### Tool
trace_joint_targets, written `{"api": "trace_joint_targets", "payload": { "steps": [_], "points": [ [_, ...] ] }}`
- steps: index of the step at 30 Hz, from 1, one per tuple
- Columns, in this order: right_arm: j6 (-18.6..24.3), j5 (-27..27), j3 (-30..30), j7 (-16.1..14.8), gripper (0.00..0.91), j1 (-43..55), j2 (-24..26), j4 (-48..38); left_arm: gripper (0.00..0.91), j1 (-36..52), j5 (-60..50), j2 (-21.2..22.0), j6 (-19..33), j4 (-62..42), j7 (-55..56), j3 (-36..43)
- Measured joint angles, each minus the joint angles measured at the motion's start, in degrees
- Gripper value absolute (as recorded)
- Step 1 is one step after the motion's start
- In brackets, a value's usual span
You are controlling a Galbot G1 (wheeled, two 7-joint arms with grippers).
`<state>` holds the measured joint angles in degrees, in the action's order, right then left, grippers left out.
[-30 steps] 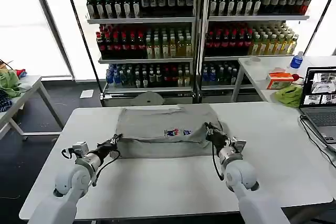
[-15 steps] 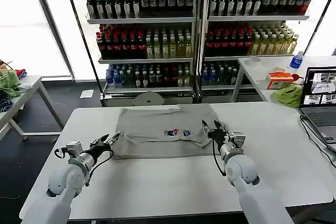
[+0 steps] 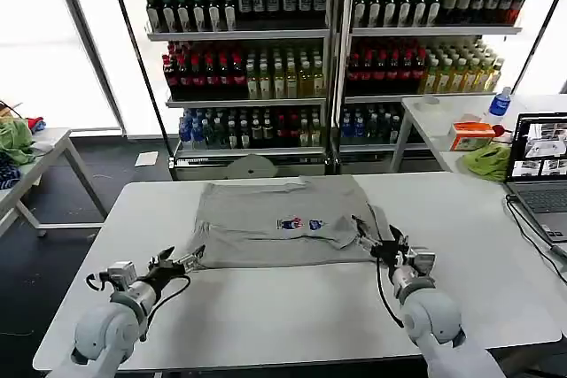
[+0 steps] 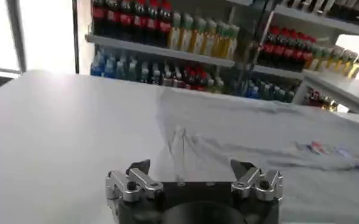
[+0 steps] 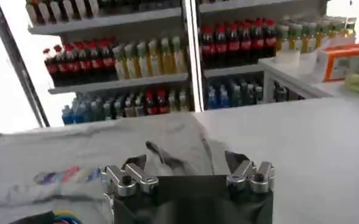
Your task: Fold and organize the clothes.
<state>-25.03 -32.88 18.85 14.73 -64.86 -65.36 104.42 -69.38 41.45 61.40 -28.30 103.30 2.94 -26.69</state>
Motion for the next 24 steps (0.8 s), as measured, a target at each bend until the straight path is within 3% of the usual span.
{"api": "trace_joint_targets", "payload": {
  "steps": [1, 2, 3, 4, 5, 12, 14, 15, 16, 17, 18, 19, 20, 21, 24],
  "points": [
    [-0.24, 0.01, 0.04, 0.3, 0.635, -0.23, -0.04, 0.01, 0.907, -0.16, -0.1, 0.16, 0.02, 0.01, -0.01, 0.14],
    [-0.4, 0.01, 0.14, 0.55, 0.262, -0.48, -0.05, 0.02, 0.907, -0.3, -0.22, 0.33, 0.03, 0.01, -0.01, 0.27],
    [-0.6, -0.02, 0.24, 0.9, 0.131, -0.69, -0.05, 0.02, 0.907, -0.41, -0.33, 0.49, 0.03, 0.02, -0.02, 0.44],
    [-0.81, -0.1, 0.25, 1.22, 0.131, -0.87, -0.04, 0.02, 0.907, -0.46, -0.44, 0.62, 0.04, 0.02, -0.03, 0.58],
    [-1.03, -0.2, 0.25, 1.54, 0.0, -1.04, -0.01, 0.02, 0.907, -0.51, -0.55, 0.73, 0.05, -0.01, -0.04, 0.68],
    [-2.54, -0.85, 0.07, 3.41, 0.0, -1.96, 0.09, -0.83, 0.907, -0.89, -1.0, 1.43, 0.09, -0.79, -0.59, 1.14],
    [-2.62, -0.97, 0.07, 3.71, 0.0, -2.15, 0.2, -0.97, 0.867, -0.89, -1.08, 1.56, 0.16, -1.01, -0.72, 1.19],
    [-2.66, -0.99, 0.06, 3.78, 0.0, -2.23, 0.24, -1.04, 0.746, -0.88, -1.12, 1.62, 0.21, -1.17, -0.79, 1.2],
    [-2.69, -1.01, 0.04, 3.87, 0.0, -2.29, 0.35, -1.1, 0.554, -0.82, -1.14, 1.69, 0.22, -1.29, -0.81, 1.21],
    [-2.73, -1.04, 0.03, 3.98, 0.0, -2.33, 0.42, -1.12, 0.292, -0.79, -1.15, 1.72, 0.24, -1.41, -0.89, 1.22],
    [-2.76, -1.11, 0.03, 4.02, 0.0, -2.37, 0.46, -1.12, 0.121, -0.73, -1.16, 1.78, 0.24, -1.53, -1.05, 1.23],
    [-2.78, -1.23, 0.04, 4.03, 0.0, -2.39, 0.57, -1.12, 0.121, -0.66, -1.17, 1.79, 0.26, -1.7, -1.13, 1.25],
    [-2.79, -1.38, 0.05, 4.03, 0.0, -2.41, 0.66, -1.12, 0.03, -0.62, -1.17, 1.82, 0.3, -1.89, -1.18, 1.27],
    [-2.81, -1.47, 0.05, 4.02, 0.0, -2.43, 0.72, -1.11, 0.0, -0.57, -1.15, 1.92, 0.4, -2.07, -1.2, 1.26],
    [-2.81, -1.67, 0.03, 3.96, 0.0, -2.45, 0.93, -1.11, 0.01, -0.41, -1.11, 2.17, 0.69, -2.54, -1.14, 1.26]
  ]
}}
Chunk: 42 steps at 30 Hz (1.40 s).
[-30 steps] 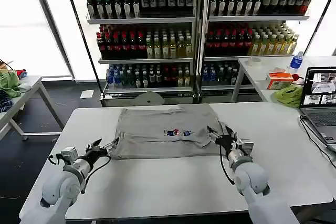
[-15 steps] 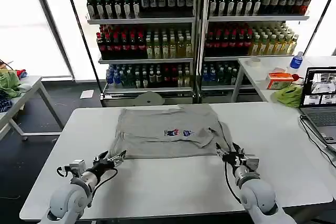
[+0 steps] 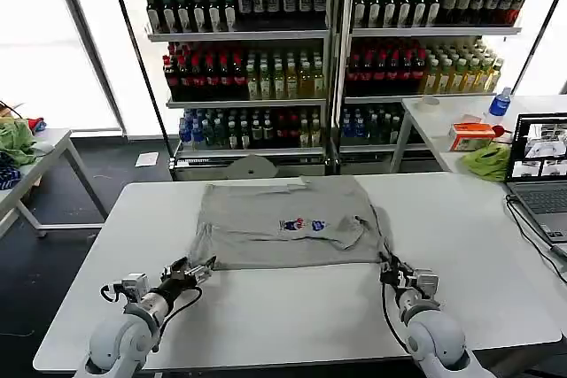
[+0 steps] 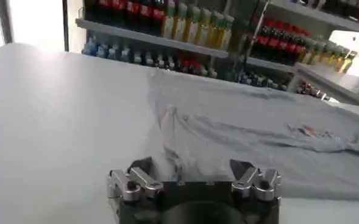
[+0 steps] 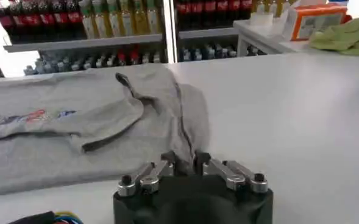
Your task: Fold and organize the clothes.
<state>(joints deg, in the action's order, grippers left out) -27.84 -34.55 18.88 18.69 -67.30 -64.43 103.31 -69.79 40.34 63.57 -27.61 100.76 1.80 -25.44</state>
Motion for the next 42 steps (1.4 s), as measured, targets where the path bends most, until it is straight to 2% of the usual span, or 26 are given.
{"api": "trace_joint_targets", "payload": {
  "steps": [10, 22, 32, 42],
  "points": [
    [0.16, -0.24, -0.18, -0.13, 0.0, 0.04, 0.27, -0.09, 0.01, -1.34, 0.02, -0.06, 0.46, 0.25, -0.34, 0.46],
    [0.96, -2.05, 0.32, -1.74, 0.0, -1.43, 1.63, 1.46, 0.01, -2.94, 0.05, -0.62, 0.99, 0.96, -0.75, -0.49],
    [1.65, -3.93, 2.03, -2.72, 0.0, -6.11, 4.96, 6.87, 0.01, -8.02, -0.23, 0.24, 0.13, 5.42, -0.29, -3.1],
    [2.5, -3.85, 4.47, -3.25, 0.0, -16.06, 8.65, 14.77, 0.01, -16.5, -1.28, 2.39, -1.45, 12.97, 0.3, -6.93]
  ]
}}
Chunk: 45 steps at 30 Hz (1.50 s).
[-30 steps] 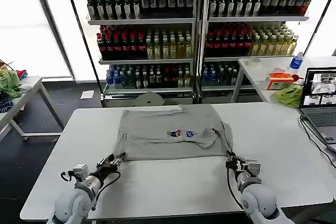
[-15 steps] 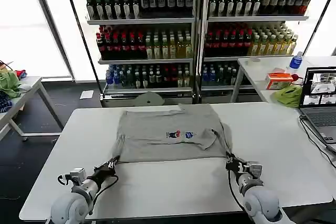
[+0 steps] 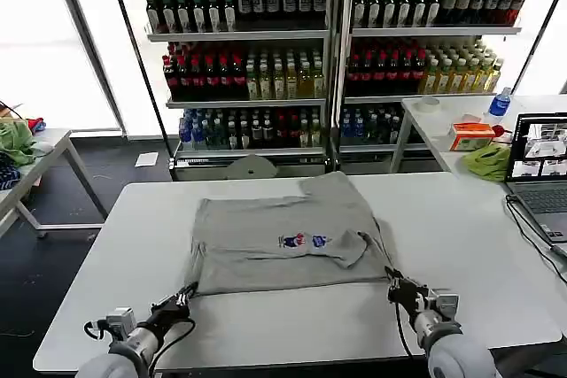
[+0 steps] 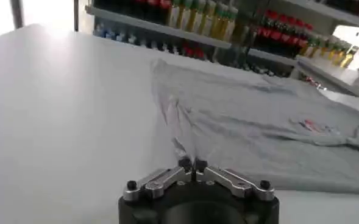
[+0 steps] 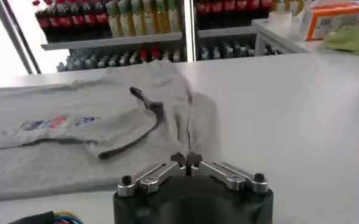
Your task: Fold and organize the clothes.
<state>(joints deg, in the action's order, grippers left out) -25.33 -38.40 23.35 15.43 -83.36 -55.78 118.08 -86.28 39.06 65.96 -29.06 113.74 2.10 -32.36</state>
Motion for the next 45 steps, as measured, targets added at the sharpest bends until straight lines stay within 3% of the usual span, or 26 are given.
{"api": "trace_joint_targets", "payload": {
  "steps": [23, 24, 25, 26, 27, 28, 29, 45],
  "points": [
    [1.25, 1.49, 5.04, -0.5, 0.0, -17.71, 4.44, 10.49, 0.01, -19.76, -3.67, 4.2, -1.45, 14.47, -0.15, -7.27],
    [1.23, 1.51, 5.07, -0.51, 0.897, -17.87, 4.5, 10.58, 0.01, -20.09, -3.79, 4.19, -1.54, 14.7, -0.16, -7.34],
    [1.13, 1.49, 5.08, -0.45, 0.907, -17.96, 4.52, 10.7, 0.02, -20.31, -3.98, 4.14, -1.6, 14.83, -0.18, -7.34],
    [0.99, 1.41, 5.11, -0.37, 0.907, -18.02, 4.53, 10.87, 0.131, -20.51, -4.16, 4.08, -1.63, 14.94, -0.21, -7.39],
    [0.86, 1.3, 5.19, -0.35, 0.907, -18.08, 4.57, 11.05, 0.343, -20.71, -4.38, 3.98, -1.68, 15.04, -0.24, -7.47],
    [0.7, 1.15, 5.27, -0.34, 0.907, -18.11, 4.65, 11.21, 0.877, -20.85, -4.58, 3.9, -1.71, 15.13, -0.22, -7.54],
    [0.61, 0.97, 5.35, -0.34, 0.907, -18.16, 4.68, 11.42, 0.907, -20.96, -4.67, 3.8, -1.75, 15.22, -0.19, -7.62],
    [-0.54, -1.9, 7.62, -1.36, 0.907, -15.48, 5.29, 12.15, 0.907, -20.29, -5.19, 1.21, -3.52, 17.84, 0.02, -10.38]
  ]
}}
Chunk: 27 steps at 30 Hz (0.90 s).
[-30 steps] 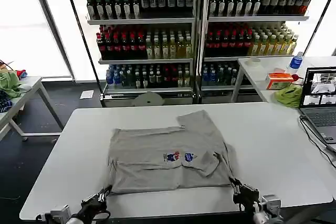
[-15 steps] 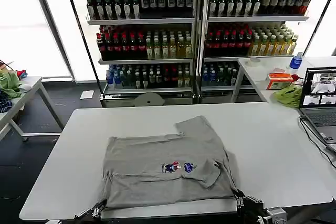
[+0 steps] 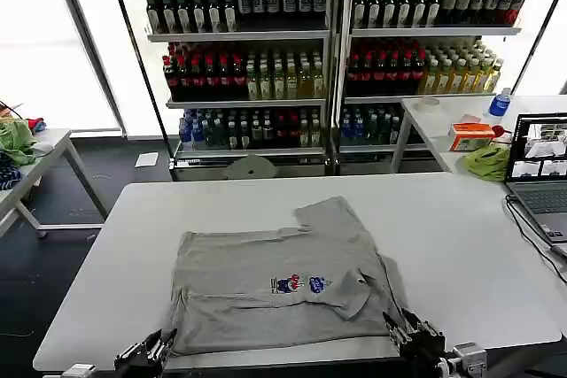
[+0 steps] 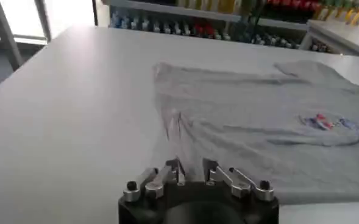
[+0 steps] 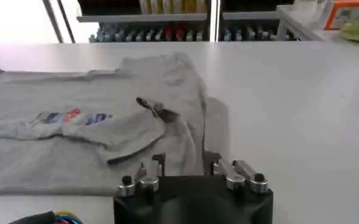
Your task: Fold and organize the clothes.
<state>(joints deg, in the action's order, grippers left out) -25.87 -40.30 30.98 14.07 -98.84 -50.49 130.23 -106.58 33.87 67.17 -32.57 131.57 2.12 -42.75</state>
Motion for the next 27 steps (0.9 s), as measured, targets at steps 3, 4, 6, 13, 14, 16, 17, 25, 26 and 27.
{"api": "trace_joint_targets", "payload": {
  "steps": [3, 4, 6, 13, 14, 16, 17, 25, 26, 27],
  "points": [
    [-0.46, -1.04, 0.18, -0.42, 0.907, 1.63, 0.4, -0.3, 0.907, 0.69, 0.42, -0.79, -0.11, -0.05, 0.05, -0.92],
    [-0.67, -1.44, 0.17, -0.63, 0.907, 2.42, 0.45, -0.54, 0.907, 1.04, 0.65, -1.12, -0.14, -0.14, 0.16, -1.22],
    [-1.04, -2.09, 0.05, -1.17, 0.907, 4.46, 0.64, -1.09, 0.907, 1.98, 1.4, -1.93, -0.2, -0.52, 0.22, -1.69],
    [-2.63, -3.45, -2.66, -5.15, 0.907, 15.77, 0.22, -6.17, 0.907, 7.63, 5.04, -5.34, -0.33, -3.07, 0.27, -1.62],
    [-2.88, -3.47, -3.26, -5.89, 0.907, 17.61, 0.09, -7.2, 0.907, 8.69, 5.63, -5.9, -0.34, -3.65, 0.26, -1.41],
    [-3.45, -3.49, -4.61, -7.45, 0.907, 21.66, -0.22, -9.55, 0.907, 10.61, 6.5, -6.81, -0.35, -4.92, 0.08, -0.96],
    [-3.77, -3.44, -5.35, -8.21, 0.907, 23.65, -0.45, -10.84, 0.907, 11.73, 6.88, -7.29, -0.36, -5.65, -0.05, -0.69],
    [-4.5, -0.76, -12.34, -14.72, 0.907, 40.45, -3.55, -24.2, 0.907, 20.95, 8.76, -9.96, -0.38, -12.62, -1.44, 2.02],
    [-4.51, -0.35, -13.23, -15.47, 0.907, 42.37, -4.0, -26.02, 0.907, 22.08, 8.92, -10.31, -0.38, -13.62, -1.61, 2.44],
    [-4.51, 0.05, -14.16, -16.22, 0.907, 44.3, -4.43, -27.87, 0.907, 23.15, 9.05, -10.58, -0.39, -14.49, -1.71, 2.86]
  ]
}}
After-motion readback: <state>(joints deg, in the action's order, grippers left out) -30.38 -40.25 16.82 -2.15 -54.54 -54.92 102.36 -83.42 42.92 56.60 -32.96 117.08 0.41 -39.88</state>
